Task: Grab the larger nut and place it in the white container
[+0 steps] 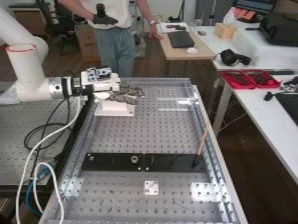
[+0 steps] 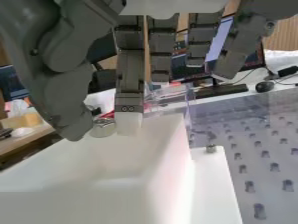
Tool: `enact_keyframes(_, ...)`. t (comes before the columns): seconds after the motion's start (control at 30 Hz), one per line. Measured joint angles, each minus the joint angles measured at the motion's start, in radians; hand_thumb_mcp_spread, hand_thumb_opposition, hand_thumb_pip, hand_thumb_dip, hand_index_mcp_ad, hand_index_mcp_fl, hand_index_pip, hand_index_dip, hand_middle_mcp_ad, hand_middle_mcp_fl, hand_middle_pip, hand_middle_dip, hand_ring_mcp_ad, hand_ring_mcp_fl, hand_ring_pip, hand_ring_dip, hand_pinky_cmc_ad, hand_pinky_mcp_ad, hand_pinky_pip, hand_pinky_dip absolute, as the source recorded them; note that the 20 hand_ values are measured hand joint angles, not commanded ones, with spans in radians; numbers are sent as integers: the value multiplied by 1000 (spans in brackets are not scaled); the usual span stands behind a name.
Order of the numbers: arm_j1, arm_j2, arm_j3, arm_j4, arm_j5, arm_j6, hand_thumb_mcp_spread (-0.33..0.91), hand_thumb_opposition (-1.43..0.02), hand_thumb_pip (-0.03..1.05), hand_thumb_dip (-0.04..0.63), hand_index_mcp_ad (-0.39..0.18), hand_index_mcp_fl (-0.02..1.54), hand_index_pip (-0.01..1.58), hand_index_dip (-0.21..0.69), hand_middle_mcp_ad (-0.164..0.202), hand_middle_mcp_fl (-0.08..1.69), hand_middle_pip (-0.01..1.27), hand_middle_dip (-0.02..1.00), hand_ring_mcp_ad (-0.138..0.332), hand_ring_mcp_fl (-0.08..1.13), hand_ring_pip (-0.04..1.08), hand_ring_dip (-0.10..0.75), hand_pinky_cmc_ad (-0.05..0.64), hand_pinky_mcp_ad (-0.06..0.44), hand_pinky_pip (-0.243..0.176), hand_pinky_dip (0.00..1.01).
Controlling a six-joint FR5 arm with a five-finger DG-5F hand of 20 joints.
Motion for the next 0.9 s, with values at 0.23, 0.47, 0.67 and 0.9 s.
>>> enact_keyframes(0.23,-1,-5,6,-27,14,14,274,-808,770,265,0,316,1548,42,61,150,117,220,159,2,134,103,330,239,-12,414)
enact_keyframes(0.47,-8,-15,15,-33,13,10,283,-836,932,272,-87,70,1583,24,59,91,119,216,159,7,134,103,330,239,-14,461)
enact_keyframes(0.67,-11,-15,15,-29,8,8,271,-822,963,284,-98,61,1585,21,59,68,119,215,159,7,152,93,330,237,-26,476)
enact_keyframes(0.9,-18,32,6,-35,38,7,253,-808,963,284,-84,5,1566,-24,59,70,115,215,159,0,164,94,333,239,-42,490)
